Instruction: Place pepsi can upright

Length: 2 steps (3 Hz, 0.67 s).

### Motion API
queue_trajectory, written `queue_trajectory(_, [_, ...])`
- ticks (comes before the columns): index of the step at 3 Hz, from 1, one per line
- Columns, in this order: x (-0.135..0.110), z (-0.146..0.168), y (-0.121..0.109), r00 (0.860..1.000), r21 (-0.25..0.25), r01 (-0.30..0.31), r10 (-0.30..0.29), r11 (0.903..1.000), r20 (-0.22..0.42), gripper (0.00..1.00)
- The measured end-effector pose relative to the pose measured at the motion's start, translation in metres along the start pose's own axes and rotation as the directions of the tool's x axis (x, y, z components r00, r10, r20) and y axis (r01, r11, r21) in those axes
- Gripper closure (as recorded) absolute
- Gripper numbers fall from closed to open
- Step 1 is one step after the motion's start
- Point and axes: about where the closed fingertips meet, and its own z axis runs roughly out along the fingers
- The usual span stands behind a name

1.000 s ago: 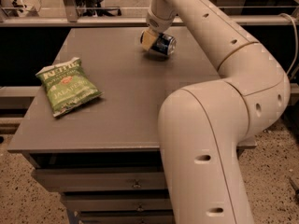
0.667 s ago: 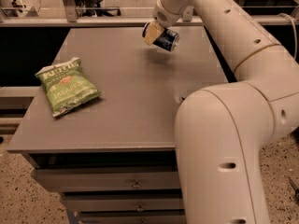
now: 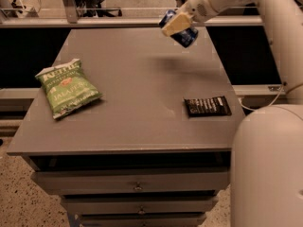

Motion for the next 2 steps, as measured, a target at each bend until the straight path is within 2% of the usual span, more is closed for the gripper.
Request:
queue_trajectory(1, [0.014,-0.043,-0.004,0.979,-0.06,-0.002,0.014,0.9982,0.205,1.0])
queue_trajectory(2, [0.022,-0.064,0.001,0.925,-0.133,0.008,0.043,0.9911,0.378,1.0])
